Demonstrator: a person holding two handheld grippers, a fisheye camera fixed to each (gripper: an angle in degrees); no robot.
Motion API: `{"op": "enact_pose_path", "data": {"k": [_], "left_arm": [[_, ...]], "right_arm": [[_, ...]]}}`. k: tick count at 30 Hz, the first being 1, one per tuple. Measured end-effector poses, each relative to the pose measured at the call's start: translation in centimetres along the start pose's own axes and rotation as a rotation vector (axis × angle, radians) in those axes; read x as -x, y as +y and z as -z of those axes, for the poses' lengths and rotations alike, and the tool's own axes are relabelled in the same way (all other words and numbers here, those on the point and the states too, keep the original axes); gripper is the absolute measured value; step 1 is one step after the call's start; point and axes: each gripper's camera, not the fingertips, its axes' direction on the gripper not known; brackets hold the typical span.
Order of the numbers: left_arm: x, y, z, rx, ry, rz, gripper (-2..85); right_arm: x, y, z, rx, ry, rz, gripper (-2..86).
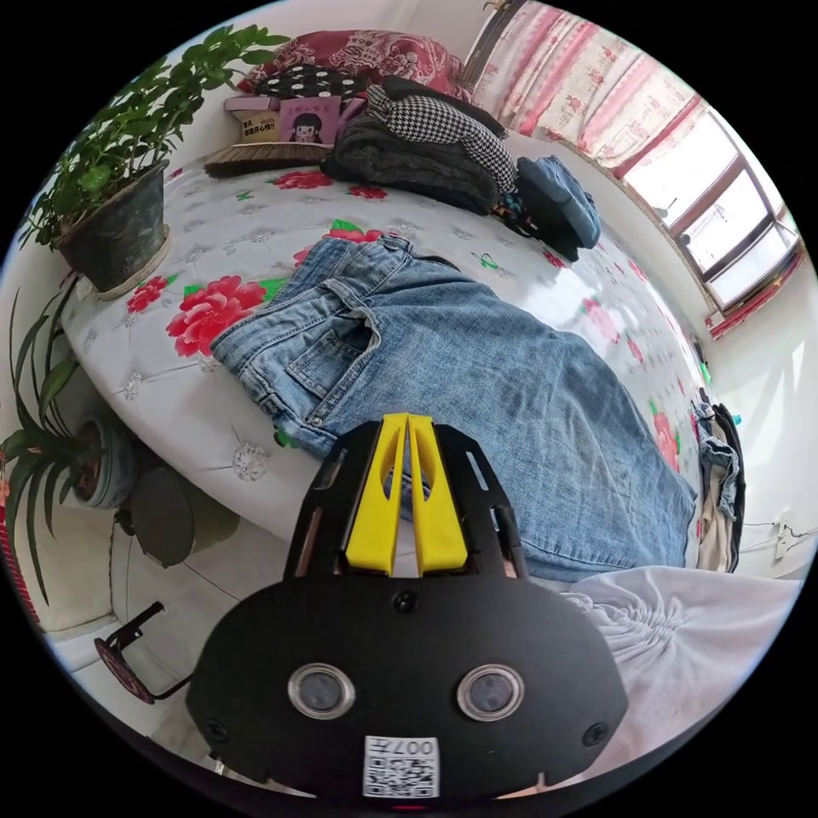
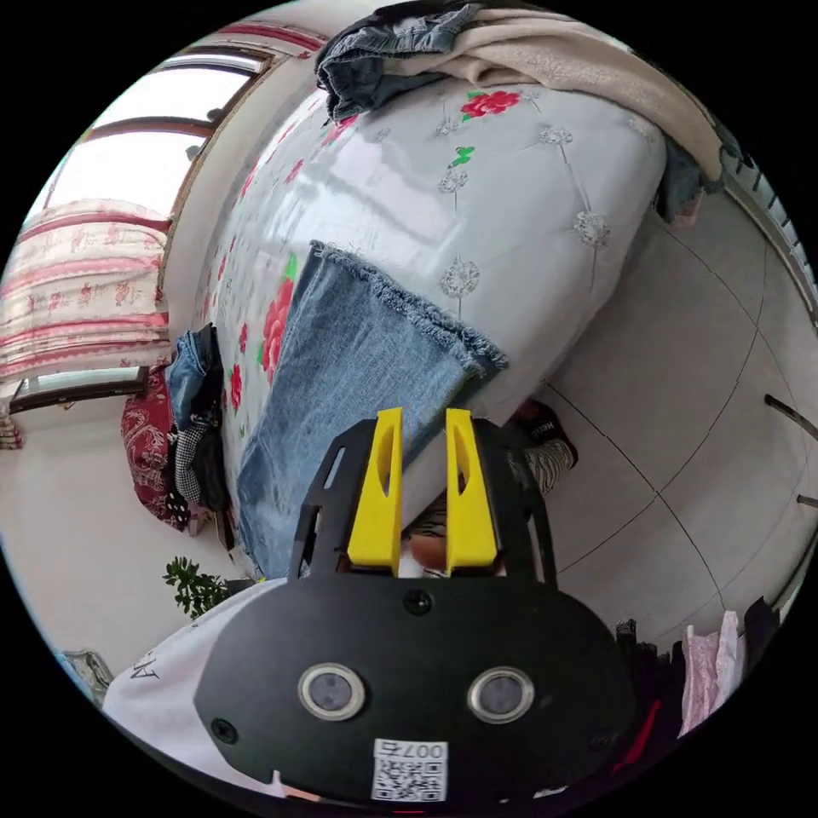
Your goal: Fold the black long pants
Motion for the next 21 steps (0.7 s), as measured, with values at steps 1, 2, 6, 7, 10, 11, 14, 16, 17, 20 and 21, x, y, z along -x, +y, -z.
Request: {"op": "enact_pose_path", "data": {"k": [1, 2, 6, 7, 10, 11, 14, 16, 17, 20, 21], "left_arm": [[0.4, 0.1, -0.1, 0.000, 0.010, 0.017, -1.0], [0.9, 0.2, -0.2, 0.007, 0.023, 0.040, -1.0], [3.0, 0.6, -0.2, -0.001, 0.076, 0.128, -1.0], [3.8, 0.7, -0.1, -0.010, 0.097, 0.158, -1.0], [5.7, 1.2, 0.2, -0.041, 0.165, 0.233, -1.0], [6.6, 1.5, 0.5, -0.060, 0.193, 0.264, -1.0], [8.7, 2.6, 1.4, -0.129, 0.255, 0.324, -1.0], [10.0, 3.5, 1.6, -0.150, 0.275, 0.363, -1.0], [10.9, 4.1, 1.5, -0.155, 0.283, 0.391, -0.9], [12.9, 5.4, 1.2, -0.160, 0.304, 0.466, -0.8], [13.2, 5.6, 1.1, -0.166, 0.307, 0.478, -0.7]], "right_arm": [[-2.0, 0.4, -0.2, -0.017, -0.102, -0.031, 5.9], [-3.0, 0.6, -0.4, -0.024, -0.149, -0.050, 6.1], [-7.3, 2.1, -1.6, -0.134, -0.309, -0.128, 6.2], [-7.5, 2.2, -1.9, -0.158, -0.326, -0.124, 6.1], [-7.2, 1.7, -2.4, -0.161, -0.332, -0.116, 6.0], [-7.2, 1.6, -2.3, -0.156, -0.325, -0.119, 6.0], [-7.3, 1.9, -1.3, -0.164, -0.274, -0.126, 6.6], [-7.6, 1.5, -1.3, -0.153, -0.300, -0.099, 7.3], [-7.7, 1.3, -1.6, -0.152, -0.303, -0.099, 7.5], [-7.0, 0.4, -3.2, -0.133, -0.305, -0.138, 7.6], [-6.2, 0.3, -3.6, -0.143, -0.280, -0.137, 7.1]]}}
